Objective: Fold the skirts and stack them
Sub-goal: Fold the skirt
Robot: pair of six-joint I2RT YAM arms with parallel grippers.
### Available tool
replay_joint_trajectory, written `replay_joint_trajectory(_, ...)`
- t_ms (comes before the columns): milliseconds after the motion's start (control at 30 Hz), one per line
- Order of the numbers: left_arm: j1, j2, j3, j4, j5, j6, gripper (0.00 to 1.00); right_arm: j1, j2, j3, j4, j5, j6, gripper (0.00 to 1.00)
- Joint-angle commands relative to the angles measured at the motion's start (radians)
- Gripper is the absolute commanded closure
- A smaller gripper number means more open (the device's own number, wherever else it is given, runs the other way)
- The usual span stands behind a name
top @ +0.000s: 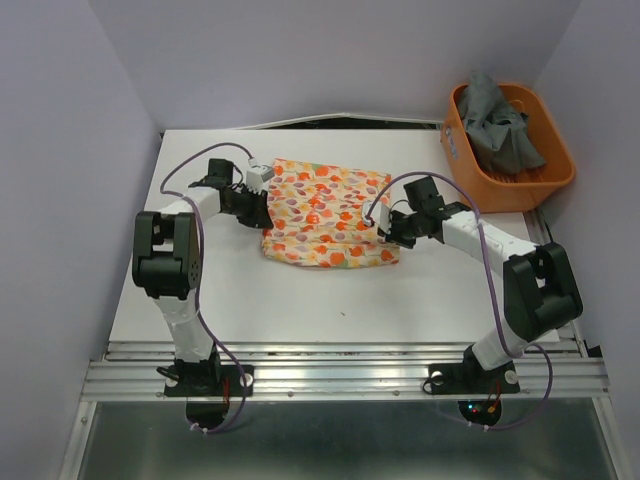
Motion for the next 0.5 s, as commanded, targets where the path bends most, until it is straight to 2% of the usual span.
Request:
replay_joint_trajectory(0, 0.014, -0.084, 0.032, -0.006, 0.058, 0.011, 0.9, 0.006, -0.053, -0.007, 0.014, -0.009, -0.013, 0.99)
replay_joint_trajectory(33, 0.018, -0.105, 0.029, -0.01, 0.069, 0.028, 1.0, 0.006, -0.061, -0.007, 0.009, -0.009, -0.016, 0.99)
replay_joint_trajectory(333, 0.027, -0.375, -0.036, -0.196, 0.115, 0.246, 1.0, 0.006, -0.133, -0.024, -0.026, -0.003, -0.042, 0.99)
replay_joint_trajectory(467, 0.027, -0.449, -0.121, -0.34, 0.103, 0.455, 1.0, 0.006, -0.175, -0.03, -0.053, -0.023, -0.067, 0.99)
